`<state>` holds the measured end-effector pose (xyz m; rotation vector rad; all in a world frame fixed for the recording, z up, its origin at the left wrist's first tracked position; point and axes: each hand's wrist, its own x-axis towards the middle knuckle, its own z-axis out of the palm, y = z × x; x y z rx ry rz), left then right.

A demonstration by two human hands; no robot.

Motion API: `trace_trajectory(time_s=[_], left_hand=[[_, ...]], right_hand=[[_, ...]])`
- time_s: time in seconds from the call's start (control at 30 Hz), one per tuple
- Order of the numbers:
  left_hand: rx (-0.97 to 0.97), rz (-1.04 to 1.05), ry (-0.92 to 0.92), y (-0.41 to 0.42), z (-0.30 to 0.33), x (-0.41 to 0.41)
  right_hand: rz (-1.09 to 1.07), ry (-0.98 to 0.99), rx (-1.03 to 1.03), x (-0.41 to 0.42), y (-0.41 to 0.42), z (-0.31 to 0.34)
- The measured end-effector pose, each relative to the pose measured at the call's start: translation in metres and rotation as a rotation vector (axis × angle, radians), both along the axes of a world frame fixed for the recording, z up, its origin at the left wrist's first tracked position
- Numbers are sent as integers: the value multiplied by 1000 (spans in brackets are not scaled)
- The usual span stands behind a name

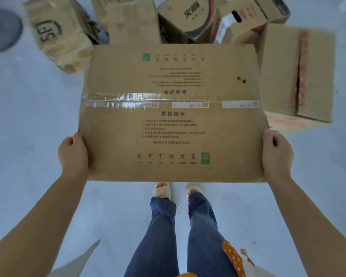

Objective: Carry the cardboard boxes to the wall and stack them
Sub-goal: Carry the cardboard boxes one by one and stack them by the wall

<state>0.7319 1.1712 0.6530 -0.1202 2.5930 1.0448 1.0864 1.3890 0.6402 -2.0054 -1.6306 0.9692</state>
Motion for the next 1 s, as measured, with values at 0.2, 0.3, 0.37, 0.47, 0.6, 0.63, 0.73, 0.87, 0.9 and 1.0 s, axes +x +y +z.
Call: trace_trajectory(time_s=[0.2, 0.3, 0.37, 0.47, 0.6, 0.63, 0.73, 0.87, 0.9, 1.0], left_hand=[[-39, 258, -43, -114, 30, 55], [-27, 426, -54, -169, 36, 97], [0, 578, -81, -210, 42, 132], [62, 782, -92, -272, 48, 184], [106, 1004, -54, -345, 55, 258], [104, 1056, -44, -363, 56, 277], [95, 1229, -31, -416, 56, 339], [82, 1440, -46, -492, 61, 414], [91, 1488, -39, -512, 64, 431], [88, 1611, 9, -569, 77, 482]], right_hand=[[337, 19, 19, -32, -9, 31], [513, 16, 29, -46, -23, 36], [648, 16, 7, -58, -41, 42], [837, 28, -23, -83, -75, 53], [1079, 80, -26, -113, -143, 63], [1139, 85, -34, -119, -164, 63], [1308, 69, -49, -133, -232, 63], [1489, 80, -46, -133, -340, 67], [1527, 91, -41, -130, -368, 69], [1652, 119, -42, -115, -452, 74]])
